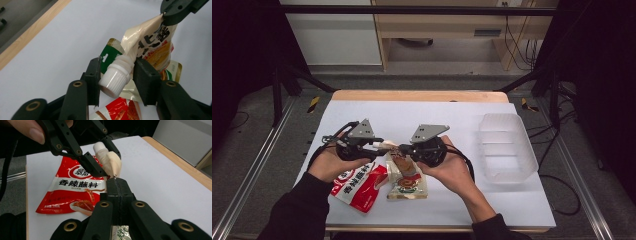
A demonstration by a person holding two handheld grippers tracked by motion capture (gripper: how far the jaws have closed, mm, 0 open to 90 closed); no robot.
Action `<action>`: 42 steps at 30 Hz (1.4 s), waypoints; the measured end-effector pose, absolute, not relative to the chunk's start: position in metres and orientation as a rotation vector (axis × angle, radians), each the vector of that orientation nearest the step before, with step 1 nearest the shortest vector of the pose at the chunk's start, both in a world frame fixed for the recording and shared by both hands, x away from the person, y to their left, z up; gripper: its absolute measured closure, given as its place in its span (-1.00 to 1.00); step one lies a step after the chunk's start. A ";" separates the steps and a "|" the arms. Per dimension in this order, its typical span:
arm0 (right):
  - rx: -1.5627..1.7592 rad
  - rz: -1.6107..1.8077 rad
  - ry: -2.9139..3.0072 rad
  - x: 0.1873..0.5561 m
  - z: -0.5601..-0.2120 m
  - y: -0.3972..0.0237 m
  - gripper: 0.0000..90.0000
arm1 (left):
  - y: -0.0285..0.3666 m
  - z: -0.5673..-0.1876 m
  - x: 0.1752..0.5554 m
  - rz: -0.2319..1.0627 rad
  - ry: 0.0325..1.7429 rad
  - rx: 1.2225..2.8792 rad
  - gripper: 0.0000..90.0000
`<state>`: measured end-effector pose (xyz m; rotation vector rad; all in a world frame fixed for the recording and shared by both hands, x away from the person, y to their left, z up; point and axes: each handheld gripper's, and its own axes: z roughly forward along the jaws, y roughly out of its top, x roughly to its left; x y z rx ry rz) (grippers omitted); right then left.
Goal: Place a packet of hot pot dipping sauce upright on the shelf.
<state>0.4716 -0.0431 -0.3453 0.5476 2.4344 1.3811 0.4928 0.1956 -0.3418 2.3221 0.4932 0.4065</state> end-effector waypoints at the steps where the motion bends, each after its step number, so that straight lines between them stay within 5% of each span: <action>1: 0.553 1.381 2.433 0.472 -0.346 -0.044 1.00 | 0.196 -0.341 0.493 0.391 0.498 2.325 0.39; 7: 0.578 1.385 2.430 0.473 -0.347 -0.051 1.00 | 0.189 -0.337 0.492 0.374 0.494 2.340 0.53; 42: 0.597 1.321 2.461 0.476 -0.338 -0.072 0.89 | 0.159 -0.300 0.487 0.382 0.368 2.471 0.64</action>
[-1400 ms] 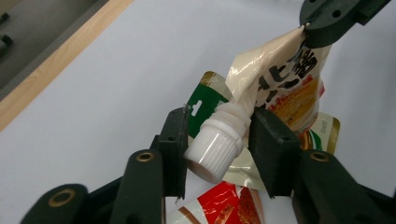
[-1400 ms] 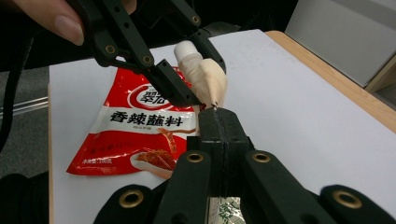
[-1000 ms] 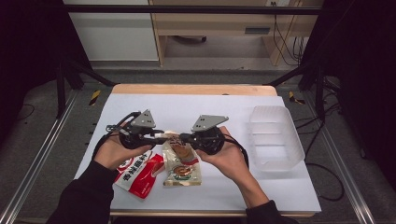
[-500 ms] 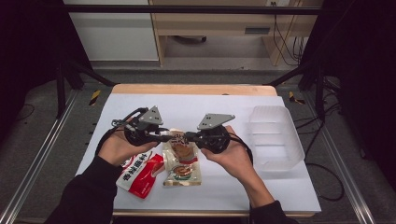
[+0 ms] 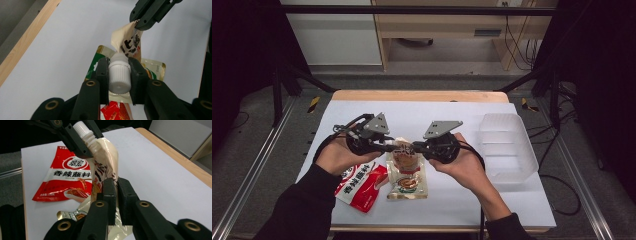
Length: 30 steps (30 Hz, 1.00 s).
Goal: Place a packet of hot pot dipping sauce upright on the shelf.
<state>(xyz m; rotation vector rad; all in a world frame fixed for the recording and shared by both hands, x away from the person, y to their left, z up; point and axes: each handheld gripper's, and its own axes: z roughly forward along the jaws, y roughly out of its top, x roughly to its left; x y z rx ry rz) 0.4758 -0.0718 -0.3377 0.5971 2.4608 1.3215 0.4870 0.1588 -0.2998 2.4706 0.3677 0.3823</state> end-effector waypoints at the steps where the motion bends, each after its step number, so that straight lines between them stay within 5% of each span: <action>1: 0.595 1.309 2.465 0.476 -0.337 -0.072 0.84 | 0.159 -0.300 0.487 0.382 0.361 2.474 0.64; 19: 0.423 0.972 2.577 0.483 -0.323 -0.057 -0.32 | 0.163 -0.301 0.490 0.377 0.357 2.476 0.64; 30: 0.346 0.866 2.639 0.491 -0.320 -0.050 -0.47 | 0.163 -0.302 0.489 0.371 0.347 2.477 0.64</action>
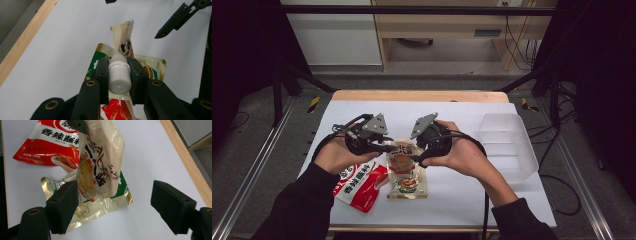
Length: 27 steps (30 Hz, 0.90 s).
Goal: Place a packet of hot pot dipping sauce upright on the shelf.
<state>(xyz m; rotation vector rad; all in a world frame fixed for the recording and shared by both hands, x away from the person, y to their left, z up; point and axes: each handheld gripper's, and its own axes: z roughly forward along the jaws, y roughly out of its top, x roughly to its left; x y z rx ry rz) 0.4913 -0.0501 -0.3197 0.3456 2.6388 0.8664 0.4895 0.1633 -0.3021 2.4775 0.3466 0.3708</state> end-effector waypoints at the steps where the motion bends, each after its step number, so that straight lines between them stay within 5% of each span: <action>1: 0.355 0.872 2.641 0.493 -0.319 -0.049 -0.39 | 0.163 -0.302 0.489 0.369 0.343 2.478 0.64; 13: 0.277 0.847 2.701 0.500 -0.312 -0.037 0.12 | 0.159 -0.302 0.488 0.358 0.309 2.475 0.64; 21: 0.299 0.825 2.750 0.502 -0.313 -0.030 0.86 | 0.161 -0.302 0.488 0.347 0.323 2.457 0.64; 27: 0.318 0.795 2.743 0.502 -0.309 -0.028 0.96 | 0.165 -0.305 0.491 0.332 0.366 2.414 0.59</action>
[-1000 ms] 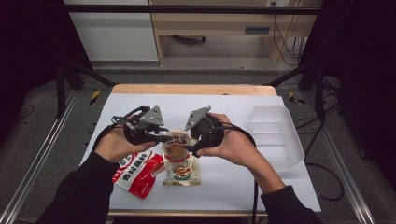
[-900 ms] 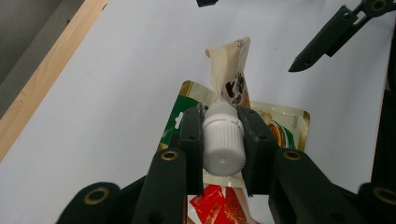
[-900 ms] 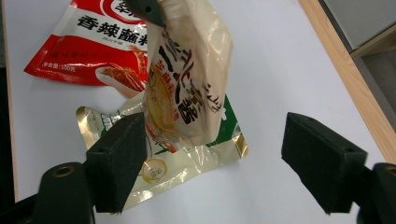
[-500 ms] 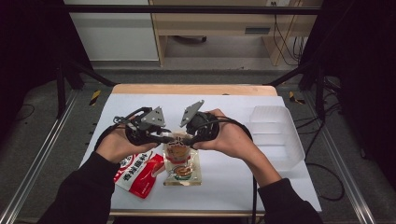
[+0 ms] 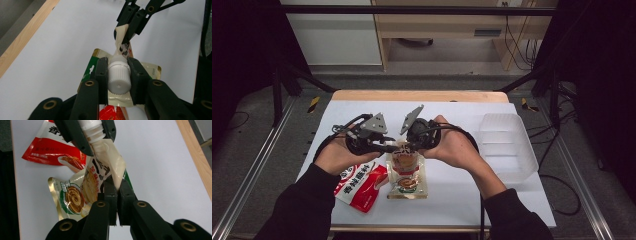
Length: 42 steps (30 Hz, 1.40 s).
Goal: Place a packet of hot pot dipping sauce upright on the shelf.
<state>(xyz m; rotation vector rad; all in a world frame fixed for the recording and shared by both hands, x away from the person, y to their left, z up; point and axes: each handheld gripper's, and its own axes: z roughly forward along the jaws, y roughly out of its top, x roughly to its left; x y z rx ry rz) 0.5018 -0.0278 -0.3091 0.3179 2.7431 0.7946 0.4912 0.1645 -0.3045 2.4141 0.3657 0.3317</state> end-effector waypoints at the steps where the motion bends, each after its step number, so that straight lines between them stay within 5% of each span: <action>1: 0.318 0.795 2.743 0.502 -0.309 -0.028 0.96 | 0.165 -0.305 0.491 0.332 0.366 2.414 0.47; 3: 0.320 0.780 2.743 0.502 -0.307 -0.028 0.97 | 0.166 -0.305 0.492 0.349 0.393 2.393 0.15; 16: 0.376 0.777 2.658 0.514 -0.278 -0.062 0.97 | 0.187 -0.326 0.488 0.373 0.527 2.332 -0.57; 42: 0.491 0.795 2.598 0.520 -0.266 -0.134 0.97 | 0.229 -0.393 0.488 0.329 0.727 2.339 -0.76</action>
